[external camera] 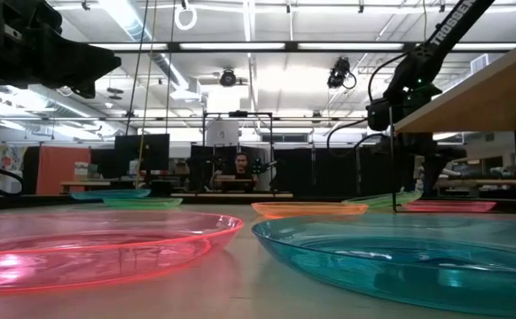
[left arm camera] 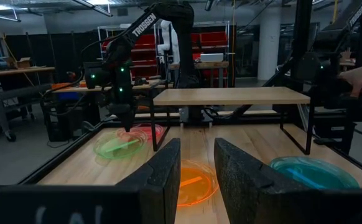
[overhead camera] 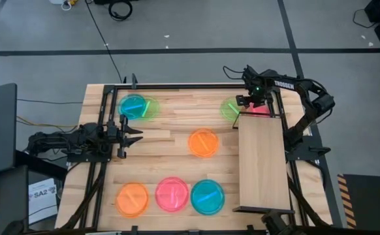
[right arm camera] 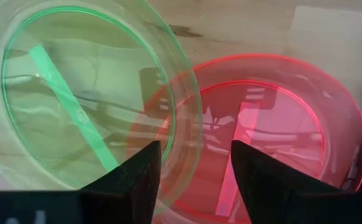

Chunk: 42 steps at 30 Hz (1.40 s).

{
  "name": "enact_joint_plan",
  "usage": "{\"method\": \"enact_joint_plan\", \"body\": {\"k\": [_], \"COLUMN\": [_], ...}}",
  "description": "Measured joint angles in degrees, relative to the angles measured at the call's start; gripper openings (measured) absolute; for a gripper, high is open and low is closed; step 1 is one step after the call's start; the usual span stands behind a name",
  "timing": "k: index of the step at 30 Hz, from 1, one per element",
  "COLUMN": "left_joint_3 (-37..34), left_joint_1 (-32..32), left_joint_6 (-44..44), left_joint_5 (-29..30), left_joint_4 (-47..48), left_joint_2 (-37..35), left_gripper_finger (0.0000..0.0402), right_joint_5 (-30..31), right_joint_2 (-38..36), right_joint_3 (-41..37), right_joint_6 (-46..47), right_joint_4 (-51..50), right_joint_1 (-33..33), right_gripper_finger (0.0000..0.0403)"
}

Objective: Place and stack plates onto a shelf
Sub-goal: Put the right green transparent plate on the shelf

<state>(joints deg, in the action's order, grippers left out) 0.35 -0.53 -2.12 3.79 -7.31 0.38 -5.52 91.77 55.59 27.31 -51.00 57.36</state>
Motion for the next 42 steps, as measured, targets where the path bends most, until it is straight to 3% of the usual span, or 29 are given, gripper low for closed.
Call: {"method": "enact_joint_plan", "body": {"k": [28,42], "left_joint_3": [0.0,0.0], "left_joint_1": [0.0,0.0], "left_joint_6": [0.0,0.0], "left_joint_5": [0.0,0.0], "left_joint_4": [0.1,0.1], "left_joint_2": [0.0,0.0], "left_gripper_finger": [0.0105,0.0105], "right_joint_5": [-1.7,-1.6], "right_joint_2": [0.0,0.0], "right_joint_3": [-4.0,-4.0], "right_joint_6": [1.0,1.0], "right_joint_4": [3.8,3.9], "right_joint_1": [-2.6,-2.5], "right_gripper_finger": [0.0113,0.0019]}}
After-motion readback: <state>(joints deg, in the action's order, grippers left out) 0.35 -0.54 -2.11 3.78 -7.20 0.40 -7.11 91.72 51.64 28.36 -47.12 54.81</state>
